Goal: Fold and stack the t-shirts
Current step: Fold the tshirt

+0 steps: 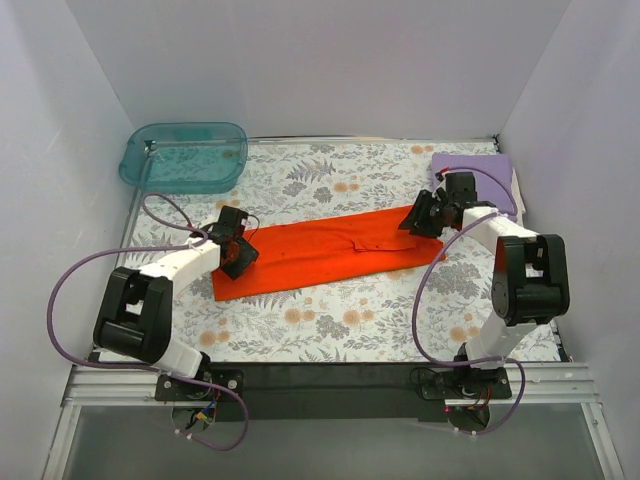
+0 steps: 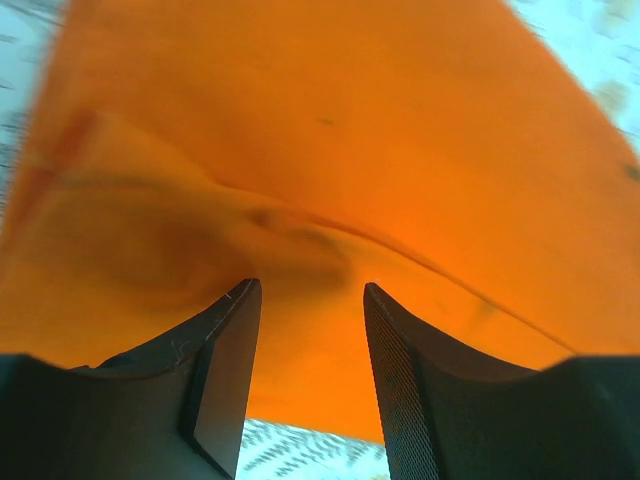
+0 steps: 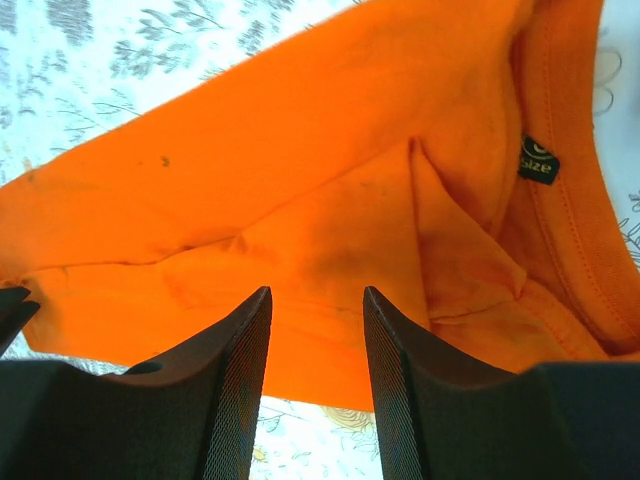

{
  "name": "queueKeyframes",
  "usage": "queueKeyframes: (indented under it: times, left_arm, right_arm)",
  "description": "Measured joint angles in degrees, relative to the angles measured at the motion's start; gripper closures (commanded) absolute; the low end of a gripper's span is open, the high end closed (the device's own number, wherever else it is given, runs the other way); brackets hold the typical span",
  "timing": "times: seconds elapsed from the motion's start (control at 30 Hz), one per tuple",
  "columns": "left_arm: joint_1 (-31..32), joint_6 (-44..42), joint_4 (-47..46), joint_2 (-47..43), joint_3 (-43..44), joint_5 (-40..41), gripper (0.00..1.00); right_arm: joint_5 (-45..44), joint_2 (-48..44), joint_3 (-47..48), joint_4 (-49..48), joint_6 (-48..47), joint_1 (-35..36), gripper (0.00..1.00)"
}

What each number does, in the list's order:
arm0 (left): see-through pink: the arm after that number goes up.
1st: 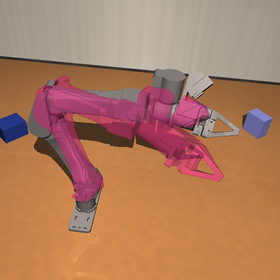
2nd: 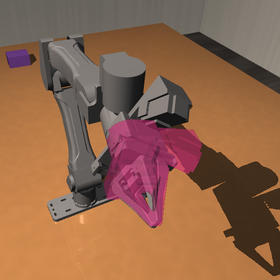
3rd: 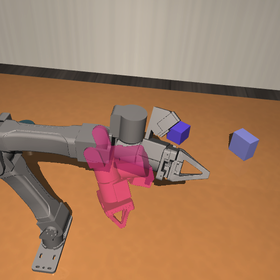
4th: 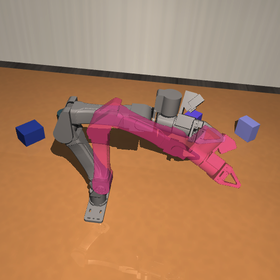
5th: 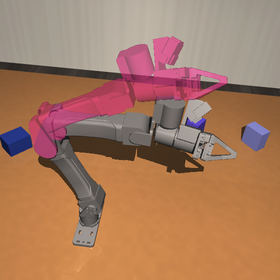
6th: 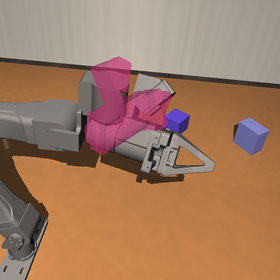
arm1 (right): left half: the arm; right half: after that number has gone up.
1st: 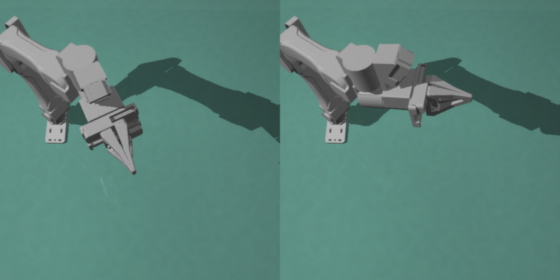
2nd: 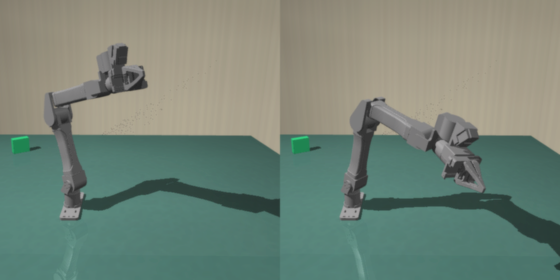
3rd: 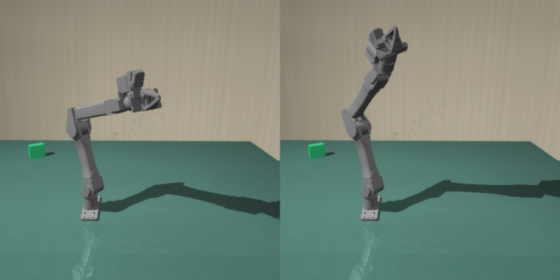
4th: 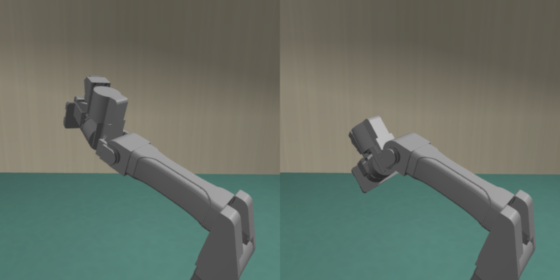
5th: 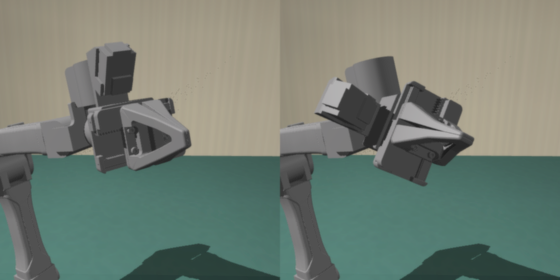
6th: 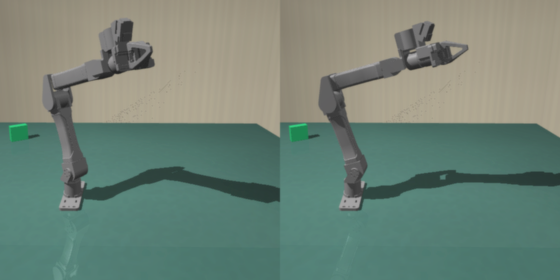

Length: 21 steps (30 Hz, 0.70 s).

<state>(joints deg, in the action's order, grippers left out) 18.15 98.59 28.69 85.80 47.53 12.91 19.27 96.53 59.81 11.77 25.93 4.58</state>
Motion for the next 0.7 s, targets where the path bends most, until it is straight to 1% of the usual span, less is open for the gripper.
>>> queueKeyframes:
  times: [0.1, 0.23, 0.4, 0.47, 0.57, 0.7]
  left_arm:
    - [-3.15, -1.11, -0.22, -0.11, -2.34, 0.28, 0.58]
    - [-7.26, -1.64, -1.36, -2.4, -4.85, -0.28, 0.59]
    - [-11.15, -1.25, -1.9, -6.67, -8.68, -2.01, 0.59]
    - [-11.54, -1.03, -1.7, -8.17, -9.92, -2.95, 0.59]
    - [-11.72, -0.22, -0.87, -10.84, -11.93, -5.51, 0.55]
    - [-11.13, 0.68, 2.36, -17.18, -15.63, -9.4, 0.47]
  right_arm:
    - [-0.83, 1.88, -1.6, -1.4, 1.07, 0.0, 0.58]
    - [-2.38, 4.33, -2.93, -2.29, 2.45, 0.0, 0.57]
    - [-2.16, 7.06, -0.39, -3.21, 3.41, 0.2, 0.57]
    - [-1.84, 9.86, 2.84, -3.39, 3.58, 0.33, 0.57]
    - [-1.27, 15.5, 10.23, -3.3, 3.41, 0.52, 0.57]
    - [-1.38, 23.3, 21.42, -3.39, 1.97, 0.83, 0.56]
